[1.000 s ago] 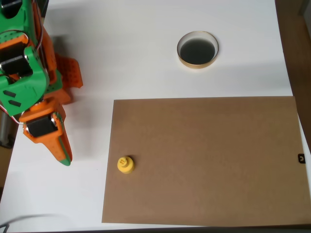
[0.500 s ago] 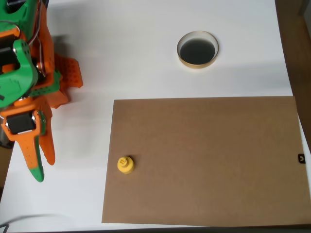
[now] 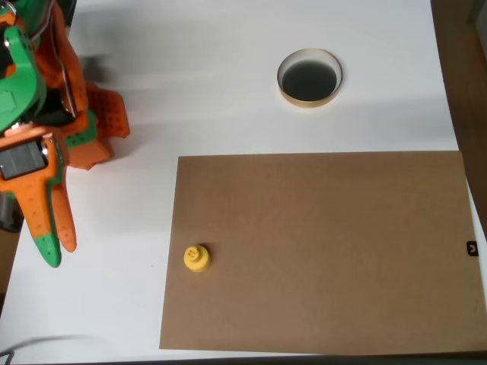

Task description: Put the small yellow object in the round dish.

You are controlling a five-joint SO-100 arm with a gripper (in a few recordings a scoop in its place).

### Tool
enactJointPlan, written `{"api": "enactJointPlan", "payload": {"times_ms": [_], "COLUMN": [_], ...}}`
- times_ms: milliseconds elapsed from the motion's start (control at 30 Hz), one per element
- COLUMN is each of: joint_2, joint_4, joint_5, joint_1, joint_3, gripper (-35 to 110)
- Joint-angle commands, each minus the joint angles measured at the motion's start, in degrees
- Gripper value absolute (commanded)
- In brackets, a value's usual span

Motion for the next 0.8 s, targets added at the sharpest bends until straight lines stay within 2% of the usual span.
{"api": "enactJointPlan", "payload": {"times_ms": [0,233,433,767], "joint_2": [-6.2,-23.6,-31.4,-49.1], "joint_4": [1.6,7.3,9.6,8.5], "joint_5": [-1.1,-2.4,-5.8,-6.3], "joint_1": [-1.5,-9.5,-15.4,-18.9], "joint_3": [-8.6,-20.7,-22.9,-25.5], "gripper": [27,26,26,26]}}
